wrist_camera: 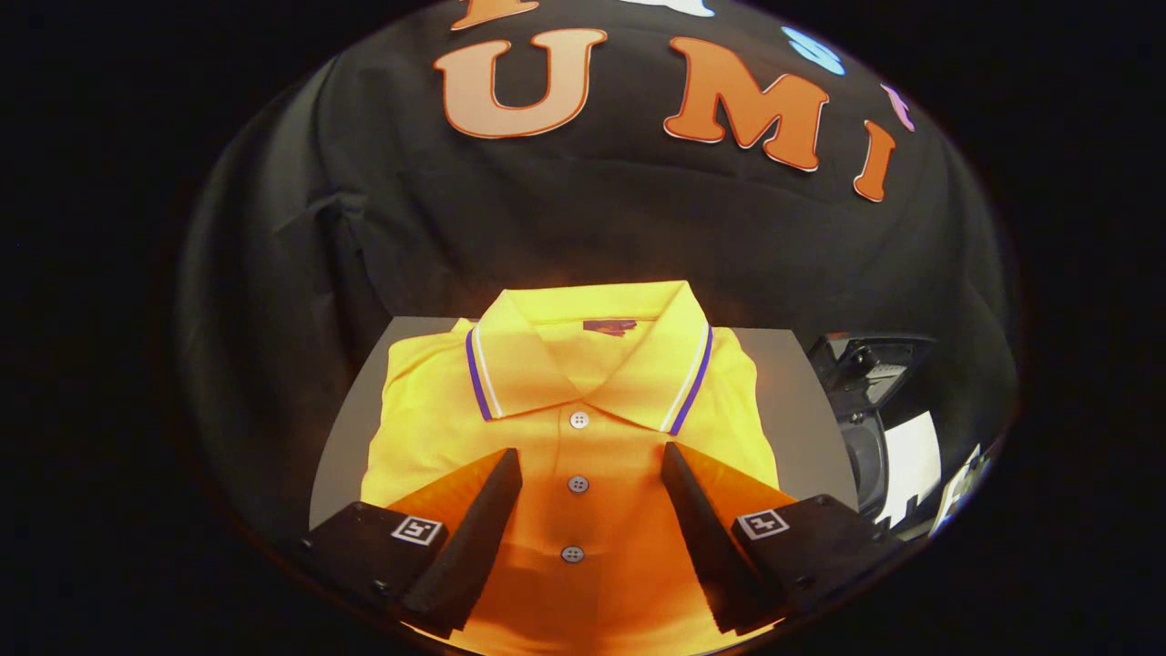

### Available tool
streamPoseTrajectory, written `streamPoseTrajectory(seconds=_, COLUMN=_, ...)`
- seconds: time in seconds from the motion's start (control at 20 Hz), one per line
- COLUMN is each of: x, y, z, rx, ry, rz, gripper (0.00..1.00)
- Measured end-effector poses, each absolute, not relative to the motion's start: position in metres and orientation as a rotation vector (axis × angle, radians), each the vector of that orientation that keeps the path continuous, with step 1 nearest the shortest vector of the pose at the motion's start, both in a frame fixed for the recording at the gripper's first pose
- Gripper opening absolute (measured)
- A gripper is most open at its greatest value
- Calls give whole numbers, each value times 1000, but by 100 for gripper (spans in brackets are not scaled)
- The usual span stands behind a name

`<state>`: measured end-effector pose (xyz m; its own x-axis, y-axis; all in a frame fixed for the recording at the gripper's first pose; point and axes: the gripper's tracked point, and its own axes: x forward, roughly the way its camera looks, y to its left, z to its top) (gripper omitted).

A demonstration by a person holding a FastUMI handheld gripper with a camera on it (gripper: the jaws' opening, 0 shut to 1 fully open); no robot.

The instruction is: Put the clothes into the washing machine and then close the washing machine lid.

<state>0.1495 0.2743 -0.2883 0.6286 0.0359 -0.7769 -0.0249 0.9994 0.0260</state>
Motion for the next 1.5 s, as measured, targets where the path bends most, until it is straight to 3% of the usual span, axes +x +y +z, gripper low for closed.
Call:
streamPoseTrajectory(seconds=0.15, x=150, y=275, z=-289, rx=-6, ry=914, rz=36, gripper=100)
streamPoseTrajectory(seconds=0.3, x=151, y=280, z=-287, rx=-31, ry=930, rz=59, gripper=91)
streamPoseTrajectory(seconds=0.35, x=152, y=282, z=-289, rx=-42, ry=935, rz=66, gripper=80)
streamPoseTrajectory(seconds=0.55, x=155, y=285, z=-290, rx=-74, ry=945, rz=58, gripper=51)
streamPoseTrajectory(seconds=0.6, x=154, y=285, z=-287, rx=-74, ry=948, rz=61, gripper=51)
streamPoseTrajectory(seconds=0.7, x=157, y=285, z=-288, rx=-67, ry=949, rz=35, gripper=33)
streamPoseTrajectory(seconds=0.85, x=158, y=283, z=-286, rx=-48, ry=935, rz=34, gripper=30)
streamPoseTrajectory(seconds=0.95, x=160, y=283, z=-284, rx=-10, ry=914, rz=51, gripper=12)
streamPoseTrajectory(seconds=1.5, x=158, y=250, z=-195, rx=181, ry=617, rz=133, gripper=11)
